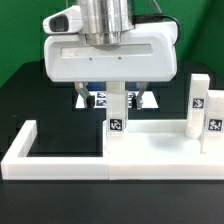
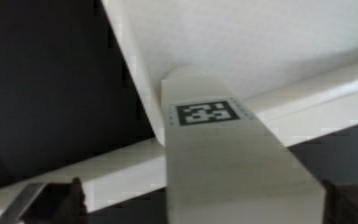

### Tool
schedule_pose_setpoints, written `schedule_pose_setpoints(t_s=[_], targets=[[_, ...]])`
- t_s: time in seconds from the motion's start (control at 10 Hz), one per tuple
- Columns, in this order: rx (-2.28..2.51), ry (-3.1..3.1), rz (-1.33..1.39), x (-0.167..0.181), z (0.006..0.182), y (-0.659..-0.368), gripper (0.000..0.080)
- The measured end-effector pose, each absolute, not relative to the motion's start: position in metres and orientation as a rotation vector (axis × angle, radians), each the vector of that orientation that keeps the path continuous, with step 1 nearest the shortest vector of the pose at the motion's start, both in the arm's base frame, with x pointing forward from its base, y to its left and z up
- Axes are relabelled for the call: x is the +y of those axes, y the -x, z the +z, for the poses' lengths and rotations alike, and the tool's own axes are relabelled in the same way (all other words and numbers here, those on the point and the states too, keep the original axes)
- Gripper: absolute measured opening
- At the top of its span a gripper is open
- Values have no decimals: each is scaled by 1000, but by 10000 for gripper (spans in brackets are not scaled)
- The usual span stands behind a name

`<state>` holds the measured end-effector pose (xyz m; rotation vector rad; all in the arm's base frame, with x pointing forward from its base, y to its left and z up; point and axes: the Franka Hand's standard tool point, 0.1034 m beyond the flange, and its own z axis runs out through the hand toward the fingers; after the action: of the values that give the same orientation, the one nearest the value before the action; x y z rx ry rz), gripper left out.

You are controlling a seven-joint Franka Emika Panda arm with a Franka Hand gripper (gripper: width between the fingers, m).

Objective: Assemble desk

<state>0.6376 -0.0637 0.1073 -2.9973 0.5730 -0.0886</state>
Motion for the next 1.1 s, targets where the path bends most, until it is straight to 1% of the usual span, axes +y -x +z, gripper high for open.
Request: schedule_pose_setpoints(t_s=[0.1,0.3,0.5,0.8,0.9,1.1], targets=[[598,2991,-88,-64,107,-638,561],[815,2936,-78,-64,107,-638,288],[1077,2847,-67,-64,107,-638,288],[1681,2534,-18,-63,107,-638,288],[1941,2320,15,-64,106,-637,288],[2221,2013,57,-62,106,-638,288]])
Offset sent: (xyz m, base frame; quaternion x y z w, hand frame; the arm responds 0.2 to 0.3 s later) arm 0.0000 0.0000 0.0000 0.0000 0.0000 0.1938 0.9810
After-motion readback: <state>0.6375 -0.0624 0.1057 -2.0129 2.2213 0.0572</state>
